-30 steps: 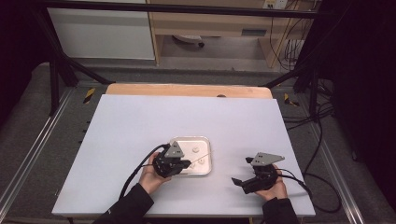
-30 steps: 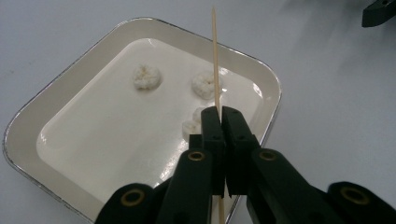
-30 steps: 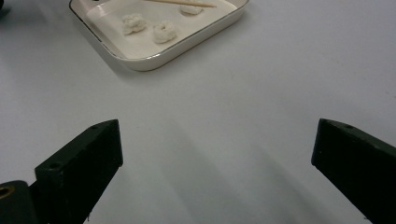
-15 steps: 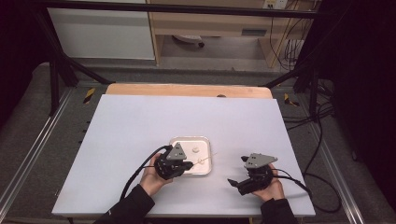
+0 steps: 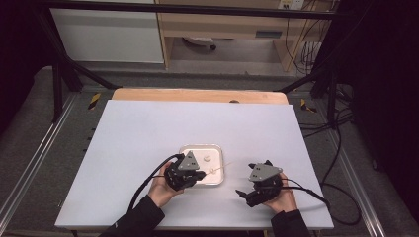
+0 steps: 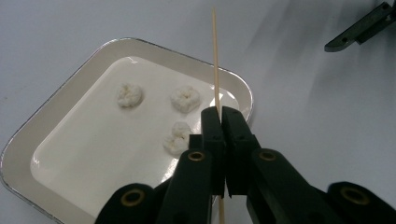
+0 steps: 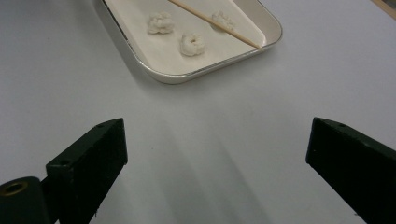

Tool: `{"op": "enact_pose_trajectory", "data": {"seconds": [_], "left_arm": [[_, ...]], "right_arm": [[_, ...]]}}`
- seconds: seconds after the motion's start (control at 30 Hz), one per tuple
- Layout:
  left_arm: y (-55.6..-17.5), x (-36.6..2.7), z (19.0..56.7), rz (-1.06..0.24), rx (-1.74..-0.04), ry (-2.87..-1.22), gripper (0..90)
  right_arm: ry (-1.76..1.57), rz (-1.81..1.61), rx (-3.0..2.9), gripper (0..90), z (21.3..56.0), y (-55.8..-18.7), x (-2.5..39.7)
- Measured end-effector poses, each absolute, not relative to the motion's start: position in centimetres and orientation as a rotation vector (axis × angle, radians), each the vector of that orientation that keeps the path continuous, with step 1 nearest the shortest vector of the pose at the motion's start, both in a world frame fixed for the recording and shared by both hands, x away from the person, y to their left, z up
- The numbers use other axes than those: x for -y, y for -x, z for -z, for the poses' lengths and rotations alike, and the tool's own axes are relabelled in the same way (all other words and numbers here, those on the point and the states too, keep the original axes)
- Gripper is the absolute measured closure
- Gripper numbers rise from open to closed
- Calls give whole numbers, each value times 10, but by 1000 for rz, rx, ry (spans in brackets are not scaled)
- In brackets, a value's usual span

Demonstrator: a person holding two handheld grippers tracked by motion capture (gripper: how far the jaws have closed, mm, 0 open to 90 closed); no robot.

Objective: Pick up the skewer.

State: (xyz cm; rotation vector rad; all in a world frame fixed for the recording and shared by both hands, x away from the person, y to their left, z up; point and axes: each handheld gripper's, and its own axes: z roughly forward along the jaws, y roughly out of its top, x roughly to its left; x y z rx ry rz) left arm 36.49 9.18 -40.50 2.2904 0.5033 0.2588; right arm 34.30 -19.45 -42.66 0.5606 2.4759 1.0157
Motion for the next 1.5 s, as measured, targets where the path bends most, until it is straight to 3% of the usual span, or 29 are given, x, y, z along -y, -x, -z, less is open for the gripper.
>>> {"op": "enact_pose_trajectory", "data": {"seconds": [0.23, 1.5], "left_arm": [[-365, -83, 405, -253, -481, -2309, 887], [-359, -36, 400, -217, -360, -2409, 887]], "right_arm": [[-482, -955, -2478, 89, 424, -342, 187], [-54, -712, -2487, 440, 419, -336, 165]]}}
